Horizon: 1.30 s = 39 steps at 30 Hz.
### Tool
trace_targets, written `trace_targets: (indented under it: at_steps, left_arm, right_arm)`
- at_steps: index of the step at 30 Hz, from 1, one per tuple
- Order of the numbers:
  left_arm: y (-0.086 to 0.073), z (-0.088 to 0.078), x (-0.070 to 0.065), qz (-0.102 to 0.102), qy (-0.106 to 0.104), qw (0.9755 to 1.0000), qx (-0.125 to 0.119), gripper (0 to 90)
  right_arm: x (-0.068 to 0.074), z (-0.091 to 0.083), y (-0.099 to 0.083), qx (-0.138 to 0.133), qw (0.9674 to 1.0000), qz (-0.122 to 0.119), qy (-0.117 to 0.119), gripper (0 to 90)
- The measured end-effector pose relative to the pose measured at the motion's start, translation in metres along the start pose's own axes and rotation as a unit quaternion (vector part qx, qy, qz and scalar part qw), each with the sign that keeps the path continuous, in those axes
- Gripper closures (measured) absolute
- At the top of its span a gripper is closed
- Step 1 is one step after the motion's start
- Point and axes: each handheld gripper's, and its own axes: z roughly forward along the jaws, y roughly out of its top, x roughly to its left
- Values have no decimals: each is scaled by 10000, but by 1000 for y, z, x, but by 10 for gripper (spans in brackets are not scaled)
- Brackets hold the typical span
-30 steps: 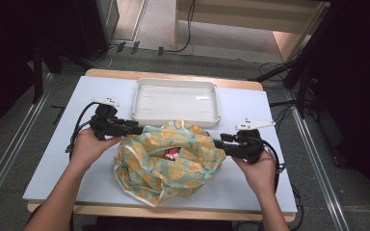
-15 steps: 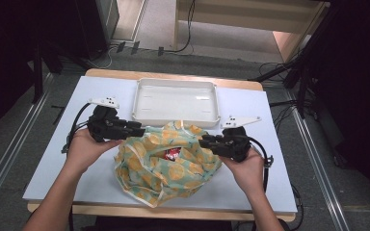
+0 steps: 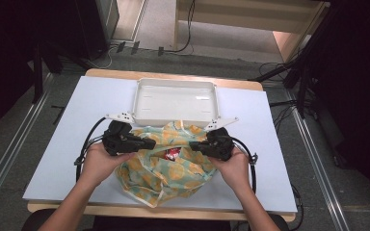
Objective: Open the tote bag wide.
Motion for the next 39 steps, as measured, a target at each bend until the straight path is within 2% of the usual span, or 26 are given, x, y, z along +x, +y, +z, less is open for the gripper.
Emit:
trace_targets:
  at_steps: [5, 10, 12, 17, 20, 23, 27, 31, 33, 34, 37, 39]
  left_arm:
    - [-11, 8, -2, -23, 42, 9999, 89, 866]
    - [-21, 18, -3, -71, 36, 9999, 135, 866]
    - [-25, 21, -4, -26, 65, 9998, 194, 865]
    - [-34, 30, -4, -67, -22, 9994, 343, 860]
    - [-38, 34, -5, -151, -122, 9991, 366, 847]
    - [-40, 34, -7, -107, -107, 9992, 368, 841]
    - [-40, 34, -6, -129, -123, 9993, 341, 839]
    - [-41, 35, -5, -138, -113, 9993, 316, 833]
    - [-41, 35, -4, -170, -138, 9994, 273, 830]
    - [-41, 35, -4, -170, -127, 9994, 265, 830]
    - [-42, 33, -3, -180, -127, 9995, 211, 830]
    - [-43, 33, -4, -188, -117, 9995, 213, 830]
  right_arm:
    - [-7, 9, 2, 8, 9999, 91, 68, 900]
    - [-12, 18, 7, 38, 9999, 103, 31, 900]
    - [-13, 21, 9, 56, 9999, 94, 8, 900]
    - [-17, 25, 12, 46, 10000, 45, -76, 900]
    - [-21, 24, 11, -21, 9998, 190, 6, 900]
    - [-21, 15, 9, -92, 9998, 180, 5, 835]
    - [-23, 2, 5, -288, 9995, 58, -145, 665]
    - [-32, 0, 6, -411, 9989, 131, -209, 514]
    - [-36, 3, 8, -503, 9985, 179, -147, 489]
    - [-38, 6, 10, -440, 9989, 182, -30, 480]
    - [-38, 12, 17, -231, 9997, 40, 41, 464]
    - [-38, 15, 22, -220, 9997, -56, 112, 459]
